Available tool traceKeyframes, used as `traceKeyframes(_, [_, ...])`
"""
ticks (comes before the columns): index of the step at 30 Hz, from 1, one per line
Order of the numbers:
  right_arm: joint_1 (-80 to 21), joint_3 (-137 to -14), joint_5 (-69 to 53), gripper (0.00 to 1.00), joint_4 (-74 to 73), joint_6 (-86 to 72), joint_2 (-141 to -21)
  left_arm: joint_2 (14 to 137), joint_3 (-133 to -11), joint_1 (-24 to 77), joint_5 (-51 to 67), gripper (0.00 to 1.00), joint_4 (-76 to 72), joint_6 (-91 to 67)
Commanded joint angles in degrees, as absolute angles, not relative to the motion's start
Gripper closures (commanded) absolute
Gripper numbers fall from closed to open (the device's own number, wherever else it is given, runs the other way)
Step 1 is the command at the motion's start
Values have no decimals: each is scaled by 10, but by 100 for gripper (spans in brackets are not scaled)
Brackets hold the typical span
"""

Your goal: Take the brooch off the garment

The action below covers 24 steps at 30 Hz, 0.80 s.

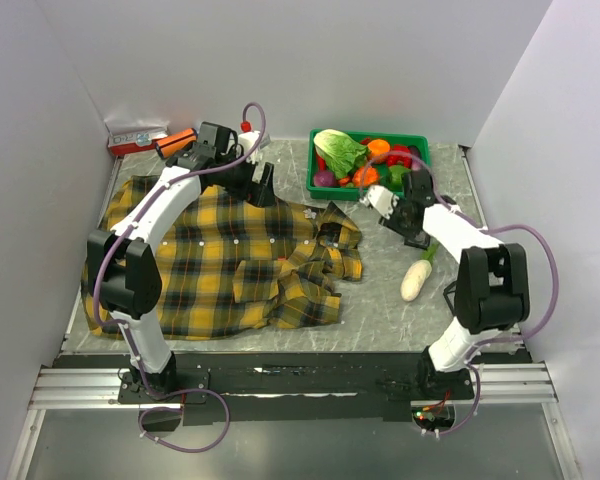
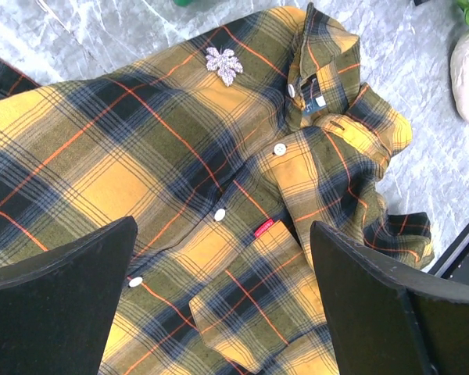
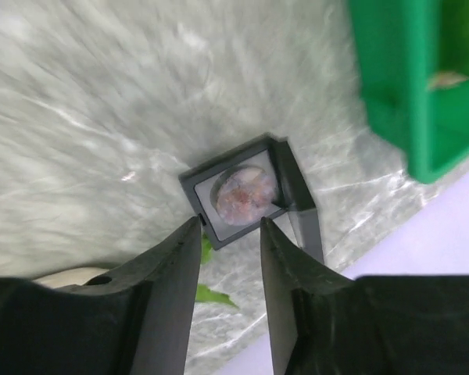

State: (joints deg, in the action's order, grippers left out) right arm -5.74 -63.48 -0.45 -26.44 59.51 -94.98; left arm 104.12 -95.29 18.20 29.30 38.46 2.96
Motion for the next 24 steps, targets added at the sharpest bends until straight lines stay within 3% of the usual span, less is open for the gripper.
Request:
traceKeyframes(1, [-97, -704, -150, 56, -410, 513, -871, 1040, -982, 185, 302, 1, 378, 33])
traceKeyframes(6, [-159, -721, -277, 55, -449, 441, -834, 1039, -988, 185, 295, 0, 384, 49])
traceKeyframes(11, [-166, -826, -356, 53, -379, 279, -911, 1048, -934, 183, 277, 3, 366, 70])
traceKeyframes(16, [-197, -916, -353, 53, -334, 253, -1024, 1052, -838, 174, 284, 5, 298, 102])
traceKeyframes(24, [-236, -981, -244, 60, -305, 286, -1177, 1145, -869, 172, 209, 7, 315, 92])
